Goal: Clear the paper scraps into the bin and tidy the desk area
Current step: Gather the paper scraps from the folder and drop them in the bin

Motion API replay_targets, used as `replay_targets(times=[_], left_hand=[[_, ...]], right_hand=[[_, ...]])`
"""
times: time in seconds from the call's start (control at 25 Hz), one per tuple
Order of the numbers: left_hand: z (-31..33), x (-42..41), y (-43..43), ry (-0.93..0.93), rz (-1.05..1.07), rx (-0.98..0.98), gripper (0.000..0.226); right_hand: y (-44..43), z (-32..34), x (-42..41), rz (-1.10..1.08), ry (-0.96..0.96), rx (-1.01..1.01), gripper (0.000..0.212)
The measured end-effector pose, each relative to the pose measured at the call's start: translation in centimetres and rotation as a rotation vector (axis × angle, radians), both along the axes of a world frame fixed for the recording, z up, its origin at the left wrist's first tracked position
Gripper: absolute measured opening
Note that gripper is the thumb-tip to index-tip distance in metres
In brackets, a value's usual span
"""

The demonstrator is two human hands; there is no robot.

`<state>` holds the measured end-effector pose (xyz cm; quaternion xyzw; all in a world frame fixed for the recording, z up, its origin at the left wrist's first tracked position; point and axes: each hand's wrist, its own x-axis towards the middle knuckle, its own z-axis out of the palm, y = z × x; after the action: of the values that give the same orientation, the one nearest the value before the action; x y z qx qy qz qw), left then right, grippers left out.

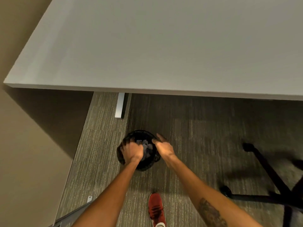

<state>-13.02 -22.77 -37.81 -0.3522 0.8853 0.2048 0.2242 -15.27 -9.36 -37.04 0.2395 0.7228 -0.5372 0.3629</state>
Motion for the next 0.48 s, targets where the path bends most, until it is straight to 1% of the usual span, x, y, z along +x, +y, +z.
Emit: replay_targets(times=[0.12,0.24,0.36,0.48], left_hand=[[2.2,0.3,5.0,0.11,-0.18,-0.045,0.052],[4.0,0.4,10.3,0.156,-0.292,-0.049,0.053],[5.6,0.7,16.2,0.182,-0.417,-0.065,0.055],[6.6,1.3,22.5,0.219,-0.548,-0.055,0.052]], right_hand=[[4.8,2.0,0.7,0.031,0.126,0.04,0.056],[10.2,4.0,1.6,0.093,0.245,0.083,0.053],[16.9,5.7,2.8,0.207,0.377,0.197,0.049],[23.8,7.0,4.1,0.288,0.504,0.351,0.053]])
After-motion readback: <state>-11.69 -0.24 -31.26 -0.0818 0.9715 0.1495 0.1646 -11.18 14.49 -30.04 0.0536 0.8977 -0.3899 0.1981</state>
